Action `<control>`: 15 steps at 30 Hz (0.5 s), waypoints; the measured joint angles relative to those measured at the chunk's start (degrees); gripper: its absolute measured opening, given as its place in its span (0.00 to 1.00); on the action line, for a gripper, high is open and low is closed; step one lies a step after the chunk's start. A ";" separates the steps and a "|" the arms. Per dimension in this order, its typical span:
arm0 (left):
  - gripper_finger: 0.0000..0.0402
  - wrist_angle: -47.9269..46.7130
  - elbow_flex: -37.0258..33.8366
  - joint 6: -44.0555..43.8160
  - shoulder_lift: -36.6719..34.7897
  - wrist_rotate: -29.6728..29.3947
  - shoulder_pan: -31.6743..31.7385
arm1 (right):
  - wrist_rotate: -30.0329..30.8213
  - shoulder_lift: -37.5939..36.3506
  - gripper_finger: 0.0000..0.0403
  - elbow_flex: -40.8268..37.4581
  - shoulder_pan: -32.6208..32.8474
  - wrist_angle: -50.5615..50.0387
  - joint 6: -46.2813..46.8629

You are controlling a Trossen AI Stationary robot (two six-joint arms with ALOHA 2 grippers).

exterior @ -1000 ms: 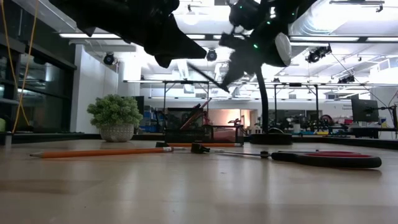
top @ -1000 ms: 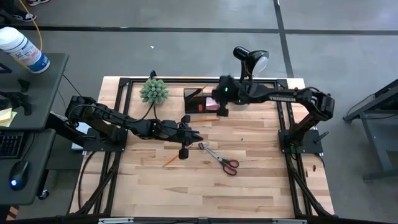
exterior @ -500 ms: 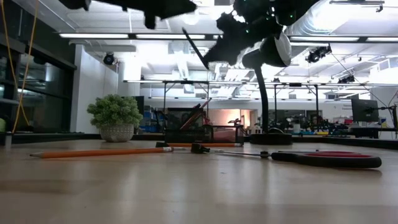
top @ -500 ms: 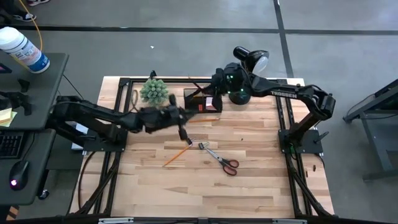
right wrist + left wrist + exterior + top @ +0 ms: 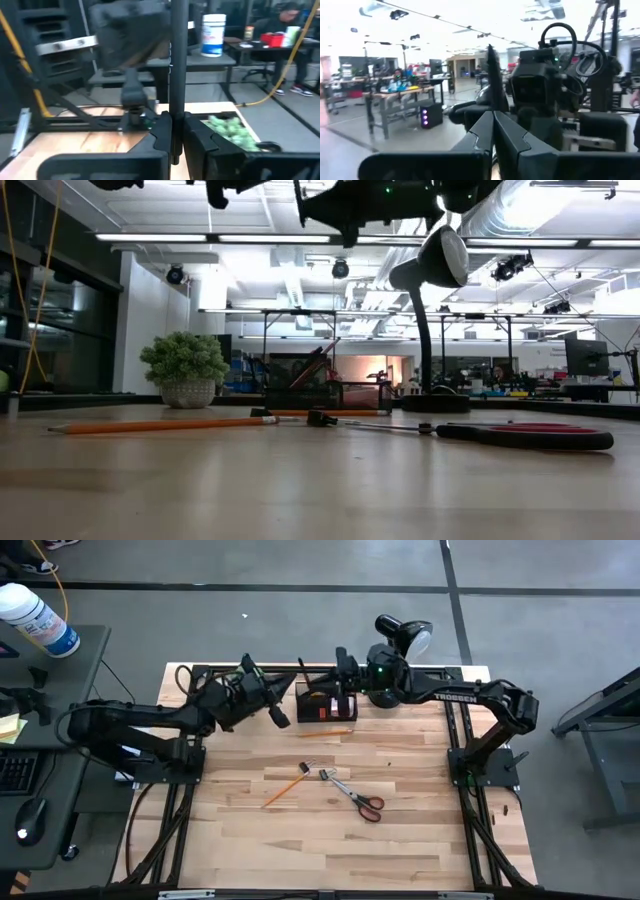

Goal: Pick and place office supplies into organizer
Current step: Put the black pen into the black desk organizer

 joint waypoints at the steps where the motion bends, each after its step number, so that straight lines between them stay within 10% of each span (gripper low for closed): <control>1: 0.01 0.13 0.00 -0.04 0.02 0.91 0.32 | -0.01 0.00 0.04 0.00 0.52 0.03 0.01; 15: 0.24 0.22 0.00 -0.59 0.15 6.24 0.56 | 0.42 0.00 0.04 0.00 2.63 0.40 -1.14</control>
